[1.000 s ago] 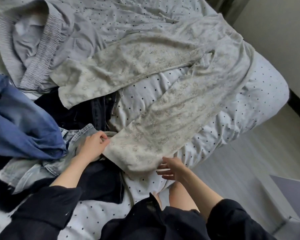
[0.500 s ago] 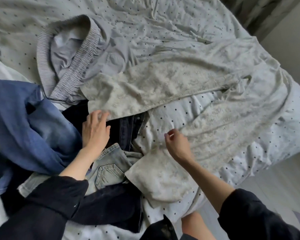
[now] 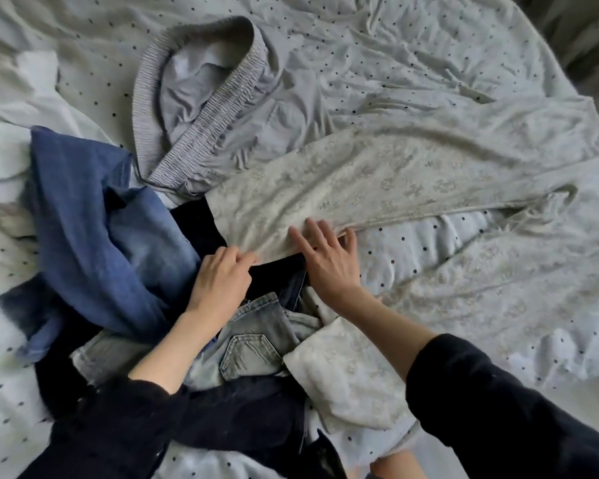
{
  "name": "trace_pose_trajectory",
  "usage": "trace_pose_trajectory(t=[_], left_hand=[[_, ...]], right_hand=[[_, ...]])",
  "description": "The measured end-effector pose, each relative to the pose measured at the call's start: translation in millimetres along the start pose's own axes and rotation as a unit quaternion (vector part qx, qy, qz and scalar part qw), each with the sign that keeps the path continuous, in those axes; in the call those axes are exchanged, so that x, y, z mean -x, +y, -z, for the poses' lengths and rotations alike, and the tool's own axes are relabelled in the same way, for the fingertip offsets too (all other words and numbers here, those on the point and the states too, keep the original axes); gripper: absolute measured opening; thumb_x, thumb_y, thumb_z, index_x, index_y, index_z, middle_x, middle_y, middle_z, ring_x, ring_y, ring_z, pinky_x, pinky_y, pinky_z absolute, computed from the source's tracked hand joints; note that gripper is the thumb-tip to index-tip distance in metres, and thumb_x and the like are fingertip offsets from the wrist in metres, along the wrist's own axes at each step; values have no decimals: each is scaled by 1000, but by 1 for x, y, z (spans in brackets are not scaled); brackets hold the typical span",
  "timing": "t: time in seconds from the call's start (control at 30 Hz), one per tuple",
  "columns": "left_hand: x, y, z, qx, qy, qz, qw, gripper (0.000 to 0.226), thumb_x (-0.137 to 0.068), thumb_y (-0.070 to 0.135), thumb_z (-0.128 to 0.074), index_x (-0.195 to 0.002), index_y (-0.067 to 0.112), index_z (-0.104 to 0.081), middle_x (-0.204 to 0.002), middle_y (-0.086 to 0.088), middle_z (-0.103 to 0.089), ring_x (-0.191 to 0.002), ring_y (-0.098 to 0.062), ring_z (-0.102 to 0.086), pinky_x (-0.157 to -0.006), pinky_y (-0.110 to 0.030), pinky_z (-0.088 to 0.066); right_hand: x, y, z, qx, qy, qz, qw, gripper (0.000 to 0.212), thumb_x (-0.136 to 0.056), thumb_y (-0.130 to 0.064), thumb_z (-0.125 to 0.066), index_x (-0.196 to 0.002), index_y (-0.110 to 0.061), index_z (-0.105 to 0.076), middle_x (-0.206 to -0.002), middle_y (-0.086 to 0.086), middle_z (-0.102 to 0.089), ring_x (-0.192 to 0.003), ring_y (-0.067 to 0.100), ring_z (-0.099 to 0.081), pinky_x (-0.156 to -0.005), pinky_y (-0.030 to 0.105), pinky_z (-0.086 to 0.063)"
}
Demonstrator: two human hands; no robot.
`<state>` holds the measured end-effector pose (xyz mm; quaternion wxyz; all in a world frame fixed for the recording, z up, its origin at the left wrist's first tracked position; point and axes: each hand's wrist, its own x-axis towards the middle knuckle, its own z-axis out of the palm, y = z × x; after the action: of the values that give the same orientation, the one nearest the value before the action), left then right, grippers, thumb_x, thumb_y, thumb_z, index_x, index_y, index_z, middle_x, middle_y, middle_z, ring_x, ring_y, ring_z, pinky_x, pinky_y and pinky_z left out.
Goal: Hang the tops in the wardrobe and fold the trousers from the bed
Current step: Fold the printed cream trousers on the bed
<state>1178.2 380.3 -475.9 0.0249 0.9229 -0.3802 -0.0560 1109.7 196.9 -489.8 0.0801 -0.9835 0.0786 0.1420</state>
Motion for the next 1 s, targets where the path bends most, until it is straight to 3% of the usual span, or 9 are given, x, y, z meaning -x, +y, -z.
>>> trace_pose_trajectory(t=[0.07,0.13,0.27,0.43,0.57,0.77,0.87,0.93,1.0], left_hand=[[-7,3,1,-34,-82,51,995,27,-85,10,-56,-111,13,-60,-102,-10,-57,-95,-31,-52,-76,-42,-41],[-5,8,1,-47,-100,88,990,31,-90,14,-47,-120,18,-55,-114,-7,-54,-106,-28,-47,-84,-39,-35],[19,40,5,-12,-27,123,992,43,-80,4,-59,-122,11,-57,-114,-13,-56,-102,-34,-51,-82,-46,-39],[45,113,-3,35,20,77,996,44,-63,-7,-72,-105,5,-65,-101,-16,-61,-88,-36,-59,-71,-45,-47],[45,175,-13,89,-1,32,996,39,-61,-6,-74,-97,7,-67,-96,-12,-63,-82,-33,-62,-65,-40,-50],[45,283,-43,172,-63,-1,983,32,-77,-6,-58,-104,10,-66,-99,-7,-62,-87,-27,-62,-72,-34,-51],[46,330,-58,170,-97,22,980,28,-78,-4,-60,-102,10,-65,-103,-7,-61,-90,-28,-61,-72,-36,-52],[46,367,-71,138,-88,65,984,29,-70,3,-74,-97,8,-66,-107,-11,-62,-97,-31,-62,-73,-39,-55],[50,389,-82,91,-113,116,983,47,-68,19,-80,-111,9,-65,-126,-15,-56,-119,-35,-52,-92,-47,-49]], right_hand=[[4,4,0,-5,10,-11,1000,70,-94,-18,-45,-150,-29,-5,-158,3,-6,-145,22,-4,-111,57,7],[15,11,-1,-18,7,-24,1000,67,-96,-21,-42,-151,-28,-5,-159,2,-6,-146,22,-3,-111,58,11],[61,33,-11,-58,-14,-36,998,62,-99,-31,-38,-151,-28,-3,-159,5,1,-147,21,3,-113,55,10],[128,86,-26,-76,-33,-49,995,59,-100,-34,-34,-151,-27,-4,-159,5,0,-147,21,4,-113,45,13],[163,133,-32,-85,-30,-64,994,57,-101,-29,-35,-151,-25,-8,-159,3,-1,-147,21,2,-116,42,8],[217,226,-43,-97,-23,-95,991,55,-99,-23,-38,-150,-17,-17,-159,7,-8,-147,23,-4,-117,39,1],[235,273,-54,-59,-67,-70,994,56,-99,-23,-36,-150,-18,-14,-159,7,-4,-147,23,0,-117,40,3],[241,323,-59,-21,-95,-39,994,57,-99,-25,-37,-150,-19,-12,-159,6,1,-146,24,3,-117,42,4],[242,364,-61,20,-116,-17,993,61,-99,-29,-38,-151,-22,-6,-159,6,8,-146,25,9,-116,45,8]])
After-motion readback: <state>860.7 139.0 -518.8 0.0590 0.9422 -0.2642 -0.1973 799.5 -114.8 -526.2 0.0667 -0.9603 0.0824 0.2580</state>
